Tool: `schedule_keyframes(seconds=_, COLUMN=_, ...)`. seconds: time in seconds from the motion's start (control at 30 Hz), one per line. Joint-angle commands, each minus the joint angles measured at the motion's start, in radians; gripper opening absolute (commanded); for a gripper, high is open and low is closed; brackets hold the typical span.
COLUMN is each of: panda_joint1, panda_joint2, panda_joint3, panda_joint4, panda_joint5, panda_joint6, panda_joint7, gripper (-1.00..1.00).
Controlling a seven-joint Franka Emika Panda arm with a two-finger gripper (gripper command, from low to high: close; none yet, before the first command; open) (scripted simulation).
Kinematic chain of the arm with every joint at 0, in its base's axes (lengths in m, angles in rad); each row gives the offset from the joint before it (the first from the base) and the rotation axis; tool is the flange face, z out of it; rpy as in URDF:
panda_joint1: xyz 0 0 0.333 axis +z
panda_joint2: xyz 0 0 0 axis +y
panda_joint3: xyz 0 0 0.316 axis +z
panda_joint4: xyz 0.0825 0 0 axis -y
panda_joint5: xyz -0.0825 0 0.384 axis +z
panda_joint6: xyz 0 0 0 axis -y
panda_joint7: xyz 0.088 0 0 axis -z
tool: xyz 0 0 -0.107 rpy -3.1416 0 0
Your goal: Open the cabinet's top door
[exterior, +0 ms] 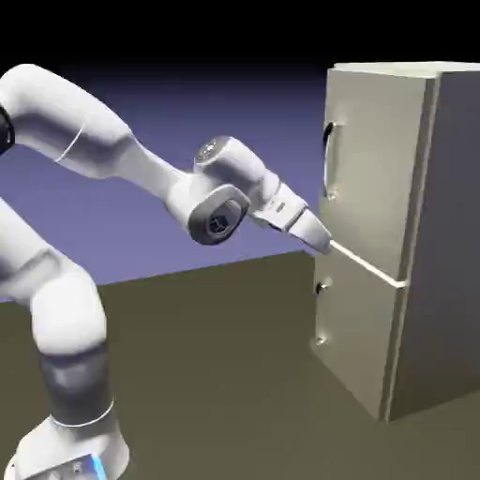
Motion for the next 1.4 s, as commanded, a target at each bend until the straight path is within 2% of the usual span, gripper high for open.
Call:
schedule_keyframes(seconds=0.0, panda_joint1=-0.022, panda_joint2=-0.021, panda_joint3=0.022, panda_joint4=0.006, panda_joint5=0.044, panda_joint6=-0.009, panda_joint7=-0.016, gripper=1.0)
schedule_keyframes(seconds=1.37, panda_joint1=-0.938, panda_joint2=-0.891, panda_joint3=0.92, panda_joint4=0.232, panda_joint5=1.827, panda_joint6=-0.39, panda_joint7=-0.681, gripper=1.0)
